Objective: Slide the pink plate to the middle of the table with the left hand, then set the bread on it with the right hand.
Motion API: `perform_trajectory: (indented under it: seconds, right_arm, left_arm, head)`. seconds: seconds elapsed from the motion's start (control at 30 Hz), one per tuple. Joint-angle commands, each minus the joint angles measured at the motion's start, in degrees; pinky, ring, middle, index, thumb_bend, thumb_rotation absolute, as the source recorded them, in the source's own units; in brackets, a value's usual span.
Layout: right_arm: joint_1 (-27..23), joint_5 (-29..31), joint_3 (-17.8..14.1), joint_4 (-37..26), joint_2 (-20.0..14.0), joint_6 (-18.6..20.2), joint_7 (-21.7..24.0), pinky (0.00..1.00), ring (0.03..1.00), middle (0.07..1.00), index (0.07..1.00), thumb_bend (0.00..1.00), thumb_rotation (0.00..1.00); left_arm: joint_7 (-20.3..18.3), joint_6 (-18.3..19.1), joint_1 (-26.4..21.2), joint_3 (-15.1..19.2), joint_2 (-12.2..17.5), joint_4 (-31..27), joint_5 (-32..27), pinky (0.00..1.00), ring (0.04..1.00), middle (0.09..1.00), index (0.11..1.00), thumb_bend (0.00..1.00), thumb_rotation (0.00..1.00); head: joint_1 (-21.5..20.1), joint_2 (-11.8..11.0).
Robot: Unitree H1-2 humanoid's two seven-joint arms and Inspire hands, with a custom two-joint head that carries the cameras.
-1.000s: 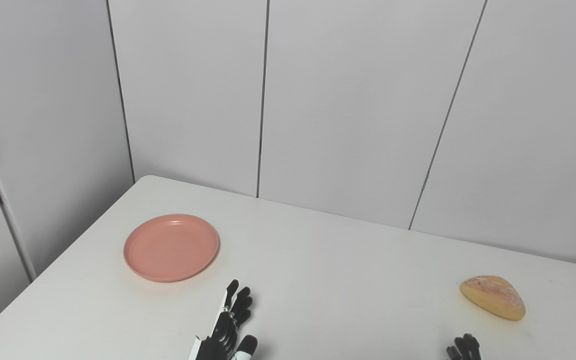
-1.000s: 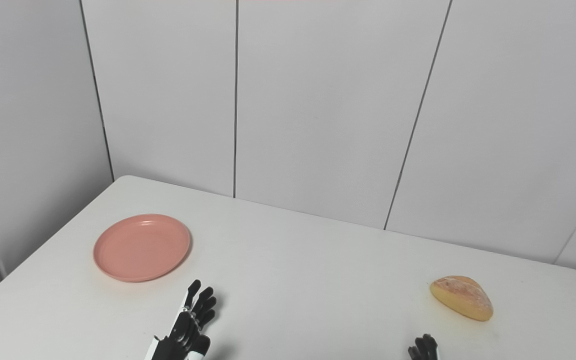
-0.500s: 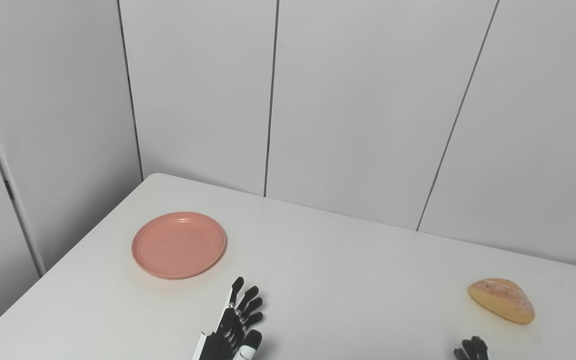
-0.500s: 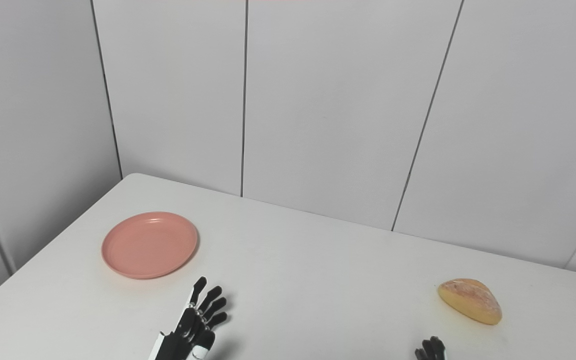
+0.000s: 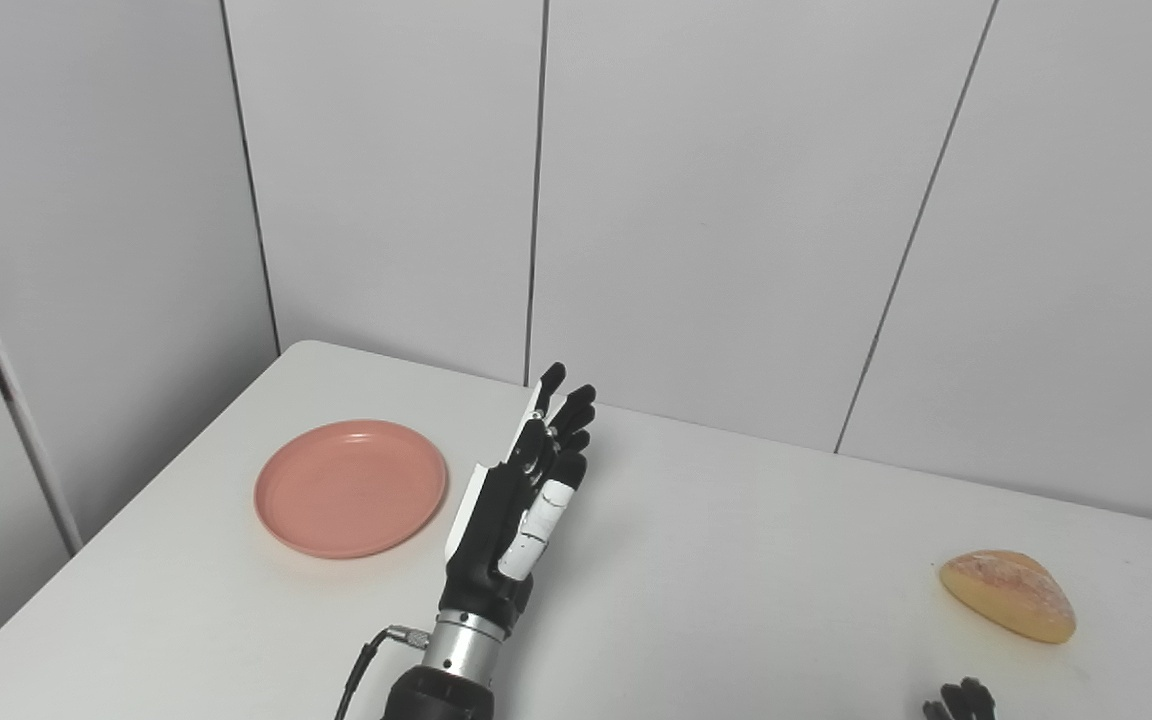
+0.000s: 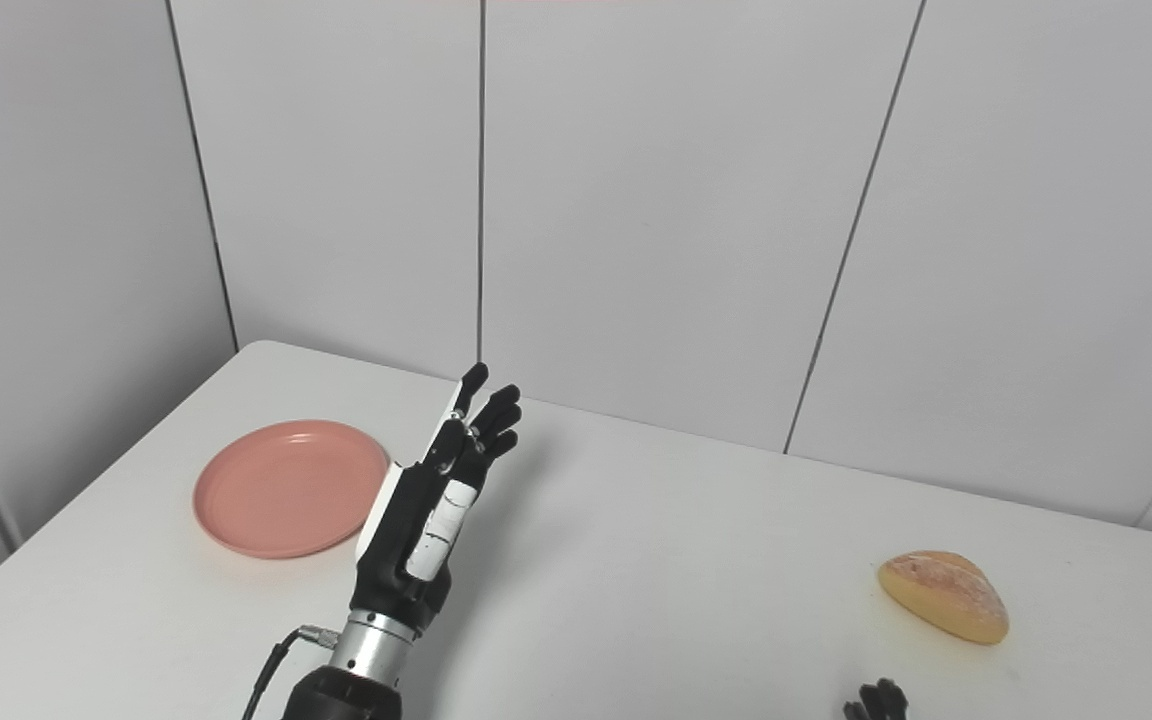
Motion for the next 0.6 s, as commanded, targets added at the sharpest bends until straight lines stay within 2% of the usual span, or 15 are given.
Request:
perform_trajectory:
  seconds: [0.0, 0.17, 0.3, 0.37, 0.47, 0.57]
  right_arm:
    - [-0.91, -0.24, -2.68, 4.02, -3.20, 4.53, -1.30, 1.00, 1.000, 1.000, 1.000, 0.86, 1.00]
    - [-0.79, -0.34, -2.63, 3.72, -3.14, 4.66, -1.33, 1.00, 1.000, 1.000, 1.000, 0.88, 1.00]
    - [-0.56, -0.44, -2.60, 3.08, -3.03, 5.08, -1.41, 1.00, 1.000, 1.000, 1.000, 0.89, 1.00]
    - [-0.49, -0.41, -2.57, 2.89, -2.97, 5.18, -1.30, 1.00, 1.000, 1.000, 1.000, 0.89, 1.00]
    - [-0.47, -0.46, -2.52, 2.87, -2.96, 5.09, -1.18, 1.00, 1.000, 1.000, 1.000, 0.89, 1.00]
    - [-0.47, -0.55, -2.52, 2.87, -2.85, 5.07, -1.27, 1.00, 1.000, 1.000, 1.000, 0.89, 1.00]
  left_arm:
    - [-0.85, 0.72, -4.03, 1.61, 2.55, -0.65, -1.05, 0.94, 0.929, 0.932, 0.951, 0.92, 0.84]
    - [-1.43, 4.07, -8.18, 4.25, 5.38, 0.32, -2.90, 0.94, 0.926, 0.917, 0.928, 0.98, 0.81]
    - [-3.23, 8.65, -11.09, 6.29, 8.72, 0.47, -6.65, 0.97, 0.932, 0.905, 0.905, 0.96, 0.82]
    - [-4.48, 11.97, -13.22, 7.80, 10.81, 1.37, -9.58, 0.95, 0.923, 0.894, 0.894, 0.94, 0.85]
    - [-5.02, 16.14, -15.51, 9.67, 12.98, 2.65, -11.64, 0.97, 0.955, 0.905, 0.897, 0.97, 0.85]
    - [-5.09, 18.23, -17.24, 11.30, 14.91, 4.50, -12.76, 1.00, 0.969, 0.918, 0.906, 0.98, 0.85]
  head:
    - [-0.13, 0.27]
    - [-0.13, 0.30]
    - [0.20, 0.81]
    - [0.13, 0.97]
    - [0.10, 1.06]
    - [0.09, 1.10]
